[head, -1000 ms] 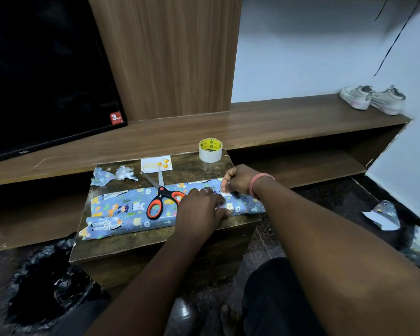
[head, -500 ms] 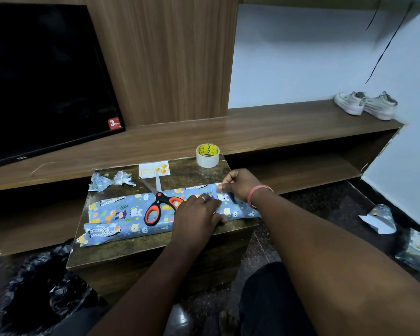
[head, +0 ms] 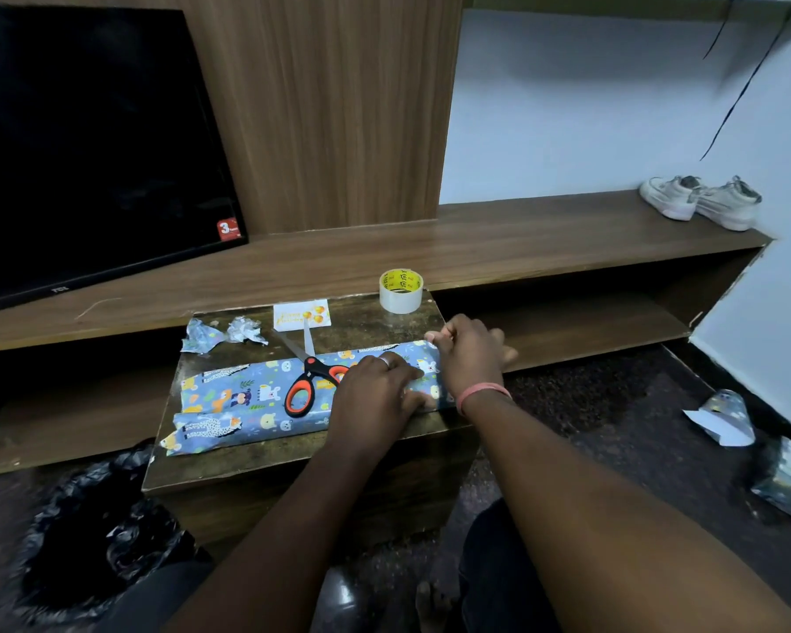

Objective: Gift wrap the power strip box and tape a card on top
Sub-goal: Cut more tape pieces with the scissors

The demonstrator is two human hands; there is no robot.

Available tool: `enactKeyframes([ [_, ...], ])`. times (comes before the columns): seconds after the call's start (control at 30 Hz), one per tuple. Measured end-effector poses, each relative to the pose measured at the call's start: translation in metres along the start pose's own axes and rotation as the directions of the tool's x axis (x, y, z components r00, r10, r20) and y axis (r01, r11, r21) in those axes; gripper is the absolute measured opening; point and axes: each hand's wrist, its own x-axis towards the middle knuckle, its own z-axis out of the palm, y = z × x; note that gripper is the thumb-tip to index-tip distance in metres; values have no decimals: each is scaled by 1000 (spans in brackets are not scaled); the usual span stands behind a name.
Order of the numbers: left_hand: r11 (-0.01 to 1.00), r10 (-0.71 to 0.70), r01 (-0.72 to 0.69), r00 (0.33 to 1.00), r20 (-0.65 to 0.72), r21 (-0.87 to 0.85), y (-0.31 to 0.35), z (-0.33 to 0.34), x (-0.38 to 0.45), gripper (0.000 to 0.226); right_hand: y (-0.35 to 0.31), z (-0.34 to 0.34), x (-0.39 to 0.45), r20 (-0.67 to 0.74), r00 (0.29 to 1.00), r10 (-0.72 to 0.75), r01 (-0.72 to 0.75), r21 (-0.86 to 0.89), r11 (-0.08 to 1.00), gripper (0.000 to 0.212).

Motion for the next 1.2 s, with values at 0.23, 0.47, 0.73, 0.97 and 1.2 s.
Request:
enactKeyframes([
  [0.23, 945, -321, 327, 928, -191, -1, -36, -35, 6, 30, -45, 27, -18, 204, 970, -130, 99, 157, 983, 24],
  [0.47, 708, -705, 690, 704, -91, -150, -50, -47, -1, 25, -89, 62, -39, 275, 936, -221, 232, -8, 973, 24],
  [0.73, 485, -802, 774, 580, 146, -407, -51, -68, 11, 34, -111, 76, -45, 331, 926, -184, 221, -77, 972, 28],
  [0.97, 229, -816, 731, 504, 282, -643, -56, -76, 20, 16, -117, 72, -42, 380, 919, -108, 85, 77, 993, 34],
  [1.2, -62, -723, 560, 545, 424, -826, -66, -75, 38, 15, -123, 56, -11, 508, 857, -87, -157, 418, 895, 17],
])
